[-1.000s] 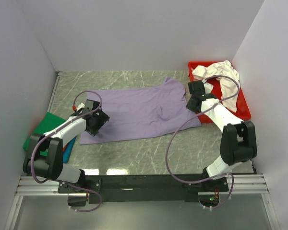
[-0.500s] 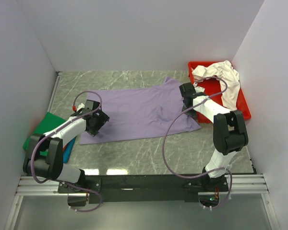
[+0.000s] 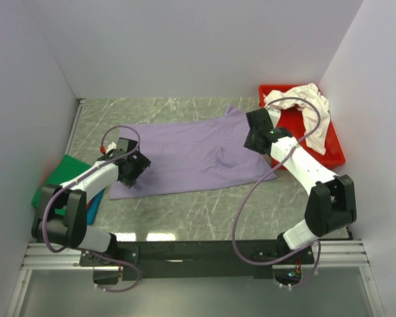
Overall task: Fold and stack the t-shirts
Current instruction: Fold the tshirt
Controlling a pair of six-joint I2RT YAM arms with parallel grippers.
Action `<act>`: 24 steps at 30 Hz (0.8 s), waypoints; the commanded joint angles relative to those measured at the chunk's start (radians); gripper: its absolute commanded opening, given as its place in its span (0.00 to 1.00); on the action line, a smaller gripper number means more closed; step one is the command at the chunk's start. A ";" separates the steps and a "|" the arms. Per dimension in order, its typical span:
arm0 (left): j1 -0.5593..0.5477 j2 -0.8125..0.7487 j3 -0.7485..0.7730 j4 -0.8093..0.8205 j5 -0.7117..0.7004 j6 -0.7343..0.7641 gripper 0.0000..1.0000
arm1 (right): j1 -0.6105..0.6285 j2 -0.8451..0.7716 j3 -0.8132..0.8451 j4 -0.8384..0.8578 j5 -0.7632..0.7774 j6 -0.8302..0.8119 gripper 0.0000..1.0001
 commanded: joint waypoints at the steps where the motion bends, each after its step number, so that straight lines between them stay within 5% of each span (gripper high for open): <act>1: -0.004 -0.019 -0.001 0.025 0.015 -0.004 0.86 | 0.011 0.048 0.021 0.034 -0.047 -0.006 0.43; 8: -0.004 -0.020 0.004 0.022 0.014 -0.002 0.86 | 0.073 0.274 0.205 0.056 -0.092 -0.068 0.44; 24: -0.006 -0.016 -0.002 0.015 0.005 -0.001 0.86 | 0.209 0.611 0.557 -0.145 0.096 -0.072 0.50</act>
